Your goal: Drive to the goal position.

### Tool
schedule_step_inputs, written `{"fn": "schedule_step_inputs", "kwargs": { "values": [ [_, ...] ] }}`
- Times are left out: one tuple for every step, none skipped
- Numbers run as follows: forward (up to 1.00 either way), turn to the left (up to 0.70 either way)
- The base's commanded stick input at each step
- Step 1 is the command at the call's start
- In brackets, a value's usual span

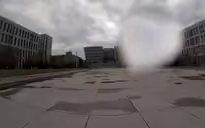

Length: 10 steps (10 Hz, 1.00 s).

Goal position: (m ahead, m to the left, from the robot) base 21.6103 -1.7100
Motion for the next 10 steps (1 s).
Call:
{"fn": "schedule_step_inputs", "kwargs": {
  "values": [
    [0.7,0.02],
    [0.7,0.02],
    [0.7,0.02],
    [0.7,0.02],
    [0.7,0.02],
    [0.7,0.0],
    [0.7,0.02],
    [0.7,0.0],
    [0.7,0.02],
    [0.7,0.0]
  ]
}}
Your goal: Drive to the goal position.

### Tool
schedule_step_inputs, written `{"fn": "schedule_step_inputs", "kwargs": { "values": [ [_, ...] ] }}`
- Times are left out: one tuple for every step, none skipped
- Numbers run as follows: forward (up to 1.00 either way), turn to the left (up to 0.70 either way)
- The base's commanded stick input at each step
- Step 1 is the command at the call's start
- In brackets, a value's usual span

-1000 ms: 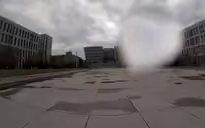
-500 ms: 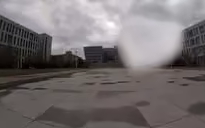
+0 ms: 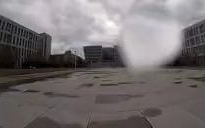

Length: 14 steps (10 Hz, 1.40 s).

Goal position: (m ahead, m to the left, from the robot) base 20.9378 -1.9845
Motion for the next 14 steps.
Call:
{"fn": "schedule_step_inputs", "kwargs": {
  "values": [
    [0.7,0.0],
    [0.7,0.02],
    [0.7,0.02],
    [0.7,0.01],
    [0.7,0.0],
    [0.7,0.0],
    [0.7,0.0],
    [0.7,0.02],
    [0.7,0.01],
    [0.7,0.01],
    [0.7,0.01],
    [0.7,0.01],
    [0.7,0.02],
    [0.7,0.01]
  ]
}}
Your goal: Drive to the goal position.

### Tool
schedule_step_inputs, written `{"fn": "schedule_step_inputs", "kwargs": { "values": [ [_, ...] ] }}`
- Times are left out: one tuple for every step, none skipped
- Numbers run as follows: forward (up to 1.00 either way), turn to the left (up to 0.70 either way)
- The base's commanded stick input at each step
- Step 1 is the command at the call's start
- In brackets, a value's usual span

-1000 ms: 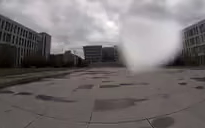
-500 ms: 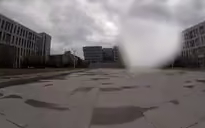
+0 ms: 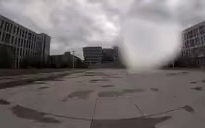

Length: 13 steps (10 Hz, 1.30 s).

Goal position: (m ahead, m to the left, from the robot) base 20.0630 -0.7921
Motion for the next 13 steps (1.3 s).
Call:
{"fn": "schedule_step_inputs", "kwargs": {
  "values": [
    [0.7,0.0],
    [0.7,0.0],
    [0.7,0.0],
    [0.7,0.0],
    [0.7,0.0],
    [0.7,0.0],
    [0.7,0.0],
    [0.7,0.0],
    [0.7,0.0],
    [0.7,0.0],
    [0.7,0.0],
    [0.7,0.0],
    [0.7,0.0]
  ]
}}
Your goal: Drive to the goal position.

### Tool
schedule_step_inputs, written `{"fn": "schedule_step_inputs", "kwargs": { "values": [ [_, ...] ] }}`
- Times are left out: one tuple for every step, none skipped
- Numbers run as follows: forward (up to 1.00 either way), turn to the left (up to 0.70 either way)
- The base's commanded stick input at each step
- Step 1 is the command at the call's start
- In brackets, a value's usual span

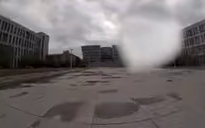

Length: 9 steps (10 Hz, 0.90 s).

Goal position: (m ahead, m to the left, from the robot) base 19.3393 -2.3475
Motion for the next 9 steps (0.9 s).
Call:
{"fn": "schedule_step_inputs", "kwargs": {
  "values": [
    [0.7,0.0],
    [0.7,0.0],
    [0.7,0.0],
    [0.7,0.0],
    [0.7,0.0],
    [0.7,0.0],
    [0.7,0.0],
    [0.7,0.0],
    [0.7,0.0]
  ]
}}
